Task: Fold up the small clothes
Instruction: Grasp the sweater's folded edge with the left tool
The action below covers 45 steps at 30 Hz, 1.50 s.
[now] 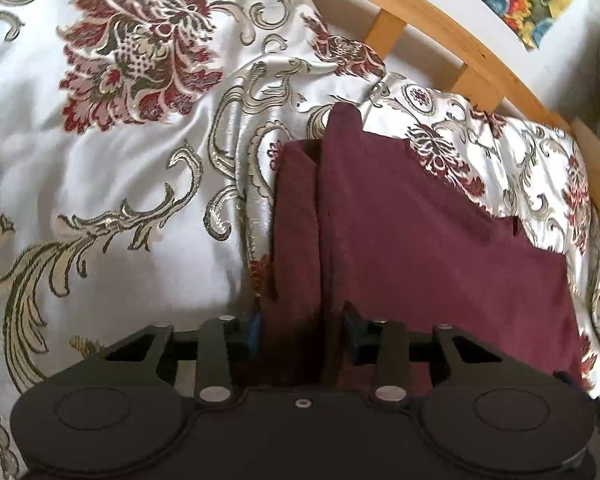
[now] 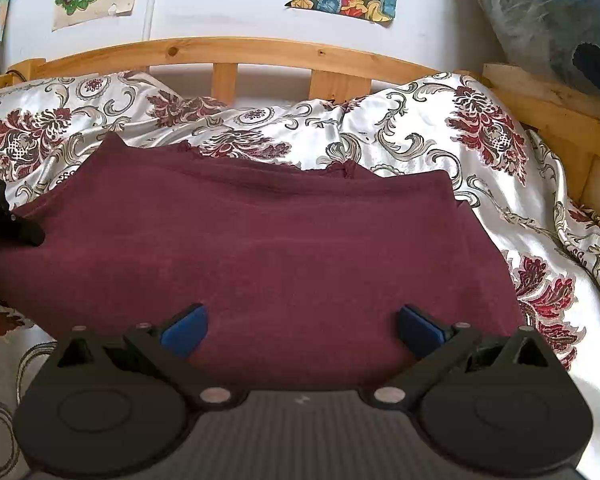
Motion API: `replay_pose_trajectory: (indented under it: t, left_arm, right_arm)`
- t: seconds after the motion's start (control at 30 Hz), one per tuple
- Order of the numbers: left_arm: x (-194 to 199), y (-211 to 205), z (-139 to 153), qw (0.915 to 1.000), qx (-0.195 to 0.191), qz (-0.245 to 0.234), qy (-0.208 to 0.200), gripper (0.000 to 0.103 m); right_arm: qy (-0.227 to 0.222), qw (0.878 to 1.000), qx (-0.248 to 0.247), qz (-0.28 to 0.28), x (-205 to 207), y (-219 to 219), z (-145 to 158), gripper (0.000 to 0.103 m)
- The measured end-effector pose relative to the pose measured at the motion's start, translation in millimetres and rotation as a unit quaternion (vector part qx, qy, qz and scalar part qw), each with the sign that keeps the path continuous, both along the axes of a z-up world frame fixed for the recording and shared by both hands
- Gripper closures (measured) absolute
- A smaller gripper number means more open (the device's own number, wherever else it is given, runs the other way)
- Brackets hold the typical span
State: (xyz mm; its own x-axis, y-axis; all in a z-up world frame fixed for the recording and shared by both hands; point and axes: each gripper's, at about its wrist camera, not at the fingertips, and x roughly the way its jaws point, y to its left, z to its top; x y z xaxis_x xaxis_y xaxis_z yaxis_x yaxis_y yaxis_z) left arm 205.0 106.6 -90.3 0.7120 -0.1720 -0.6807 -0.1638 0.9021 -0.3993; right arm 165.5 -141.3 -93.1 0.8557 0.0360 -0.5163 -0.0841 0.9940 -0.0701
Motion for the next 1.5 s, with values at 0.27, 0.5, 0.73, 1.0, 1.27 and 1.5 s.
replay_pose_trajectory:
  t: [0.27, 0.5, 0.73, 1.0, 1.27, 1.5]
  left_arm:
    - [-5.5, -17.9, 21.4, 0.9982, 0.057, -0.013, -0.013, 0.082]
    - [-11.3, -69.5, 48.7, 0.9792, 0.195, -0.035, -0.041, 0.084]
    - [-14.0, -96.9, 54.2, 0.9626, 0.267, -0.028, -0.037, 0.085]
    - [-26.9, -135.8, 51.2, 0.9251, 0.373, -0.044, -0.058, 0.085]
    - [-36.9, -153.8, 48.8, 0.9051, 0.415, -0.058, -0.073, 0.085]
    - [-21.9, -120.0, 46.3, 0.9374, 0.342, -0.046, -0.045, 0.088]
  right_arm:
    - [0.001, 1.0, 0.004, 0.0, -0.1, -0.2, -0.5, 0.0]
    - [0.002, 1.0, 0.01, -0.002, 0.1, -0.9, -0.8, 0.0]
    - [-0.001, 1.0, 0.008, -0.004, -1.3, 0.0, -1.2, 0.0]
    - [-0.004, 1.0, 0.007, -0.006, -1.9, 0.9, -1.5, 0.0]
    - [-0.004, 1.0, 0.009, -0.006, -1.8, 0.3, -2.1, 0.0]
    - [-0.005, 1.0, 0.014, -0.006, -1.9, -0.3, -2.3, 0.0]
